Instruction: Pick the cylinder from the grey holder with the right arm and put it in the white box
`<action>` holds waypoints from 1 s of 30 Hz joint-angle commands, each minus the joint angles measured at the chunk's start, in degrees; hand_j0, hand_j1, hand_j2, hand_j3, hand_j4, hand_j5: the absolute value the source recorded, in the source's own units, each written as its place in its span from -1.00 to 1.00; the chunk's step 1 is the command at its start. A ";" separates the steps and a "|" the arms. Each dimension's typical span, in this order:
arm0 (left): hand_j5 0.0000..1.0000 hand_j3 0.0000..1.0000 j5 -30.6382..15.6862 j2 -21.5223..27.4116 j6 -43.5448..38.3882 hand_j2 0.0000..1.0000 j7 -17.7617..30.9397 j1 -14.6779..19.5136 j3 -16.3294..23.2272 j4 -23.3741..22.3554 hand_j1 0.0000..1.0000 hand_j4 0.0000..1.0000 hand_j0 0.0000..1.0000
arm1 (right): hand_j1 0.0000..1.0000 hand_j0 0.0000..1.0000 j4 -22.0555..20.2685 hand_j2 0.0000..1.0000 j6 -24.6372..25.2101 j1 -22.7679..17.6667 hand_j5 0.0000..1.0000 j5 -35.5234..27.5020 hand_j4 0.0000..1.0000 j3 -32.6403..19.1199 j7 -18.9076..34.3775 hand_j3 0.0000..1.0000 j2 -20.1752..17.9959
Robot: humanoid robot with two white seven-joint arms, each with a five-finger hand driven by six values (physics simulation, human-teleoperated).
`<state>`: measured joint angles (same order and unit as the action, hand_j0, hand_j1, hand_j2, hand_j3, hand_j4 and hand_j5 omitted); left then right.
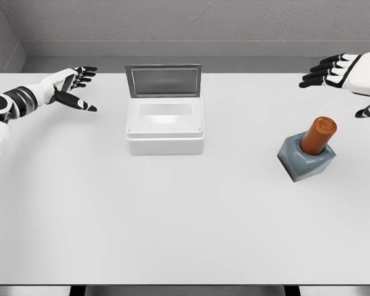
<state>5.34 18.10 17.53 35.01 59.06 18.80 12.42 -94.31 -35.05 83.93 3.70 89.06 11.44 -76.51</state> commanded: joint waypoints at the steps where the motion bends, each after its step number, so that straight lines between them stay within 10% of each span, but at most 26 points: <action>1: 1.00 1.00 -0.33 -0.08 -0.12 1.00 -0.01 0.09 -0.26 0.06 1.00 1.00 1.00 | 1.00 1.00 0.17 1.00 0.05 0.09 1.00 -0.18 1.00 3.22 0.16 1.00 0.14; 30: 1.00 1.00 -2.70 1.68 0.40 1.00 -0.01 -1.49 0.27 8.15 1.00 1.00 1.00 | 1.00 1.00 3.51 1.00 0.05 -0.96 1.00 -1.33 1.00 7.00 -1.24 1.00 4.44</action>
<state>3.41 19.66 17.96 35.01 57.48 19.23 19.92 -90.83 -35.06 82.97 2.69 96.00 10.18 -72.64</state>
